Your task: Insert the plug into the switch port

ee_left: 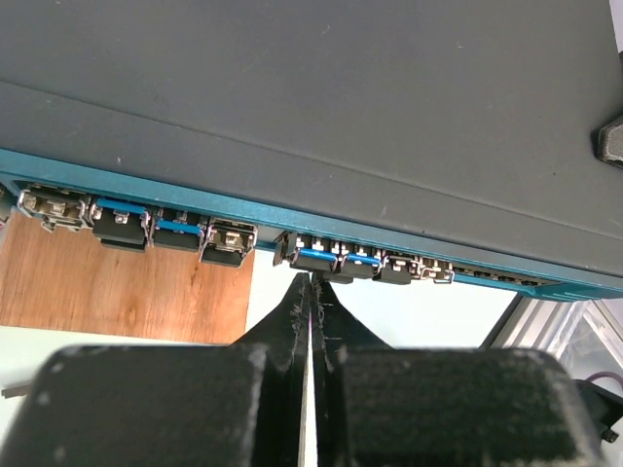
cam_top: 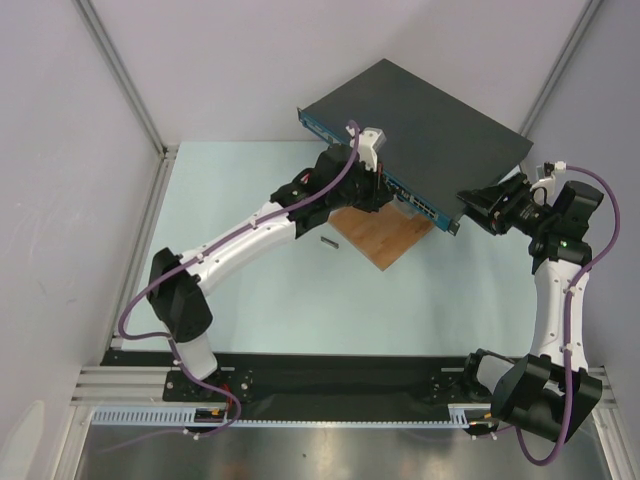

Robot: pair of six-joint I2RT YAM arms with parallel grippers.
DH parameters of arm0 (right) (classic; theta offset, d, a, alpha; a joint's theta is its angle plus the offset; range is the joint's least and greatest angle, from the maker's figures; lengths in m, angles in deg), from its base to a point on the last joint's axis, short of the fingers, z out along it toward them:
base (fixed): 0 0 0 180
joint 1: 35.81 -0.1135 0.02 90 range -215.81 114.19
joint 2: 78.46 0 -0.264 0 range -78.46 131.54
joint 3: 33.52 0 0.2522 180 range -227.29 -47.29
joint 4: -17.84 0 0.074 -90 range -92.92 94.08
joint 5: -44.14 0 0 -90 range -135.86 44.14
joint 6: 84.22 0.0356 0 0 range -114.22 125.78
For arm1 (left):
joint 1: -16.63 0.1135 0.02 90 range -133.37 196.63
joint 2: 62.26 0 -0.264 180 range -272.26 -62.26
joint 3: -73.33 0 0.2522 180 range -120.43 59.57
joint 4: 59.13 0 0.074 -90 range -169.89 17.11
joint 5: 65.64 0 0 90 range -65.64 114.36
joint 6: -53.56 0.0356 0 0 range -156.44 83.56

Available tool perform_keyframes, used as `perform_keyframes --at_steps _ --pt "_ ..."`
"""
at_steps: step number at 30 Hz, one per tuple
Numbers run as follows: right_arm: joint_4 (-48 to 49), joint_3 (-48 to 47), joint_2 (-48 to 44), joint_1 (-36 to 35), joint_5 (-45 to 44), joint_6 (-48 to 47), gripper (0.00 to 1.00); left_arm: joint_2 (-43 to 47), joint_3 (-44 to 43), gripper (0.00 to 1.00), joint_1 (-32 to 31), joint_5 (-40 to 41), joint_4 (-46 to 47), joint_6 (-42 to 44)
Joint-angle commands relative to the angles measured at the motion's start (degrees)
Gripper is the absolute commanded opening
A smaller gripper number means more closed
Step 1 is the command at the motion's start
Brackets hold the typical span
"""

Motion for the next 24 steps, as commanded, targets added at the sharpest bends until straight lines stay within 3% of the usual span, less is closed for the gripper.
perform_keyframes --at_steps 1,3,9,14,17,18,20,24 --pt "-0.2 -0.5 0.0 -2.4 1.0 -12.7 0.0 0.0 -5.8 0.0 0.5 0.8 15.8 -1.2" --pt "-0.2 -0.9 0.2 -2.4 1.2 -13.2 0.0 1.2 -4.9 0.04 0.6 1.5 12.6 1.0" --pt "-0.9 -2.0 0.6 -1.1 2.6 -14.0 0.0 13.2 11.5 0.18 4.5 -5.1 12.6 4.1" --pt "-1.0 -2.2 1.1 0.1 3.7 -14.6 0.02 25.3 24.3 0.32 7.9 -11.8 11.4 14.3" --pt "-1.6 -2.3 1.3 0.3 4.6 -15.5 0.17 29.0 29.4 0.45 9.6 -20.0 5.4 26.1" --pt "-2.1 -2.5 1.4 0.4 5.2 -15.9 0.27 29.5 31.6 0.48 9.6 -21.2 2.1 29.7" --pt "-2.6 -3.0 1.8 0.6 5.7 -16.8 0.38 30.2 33.8 0.56 9.8 -21.0 -0.3 39.8" --pt "-4.9 -4.2 2.7 1.3 6.2 -18.1 0.78 27.9 36.4 0.63 11.7 -23.0 -4.6 51.6"
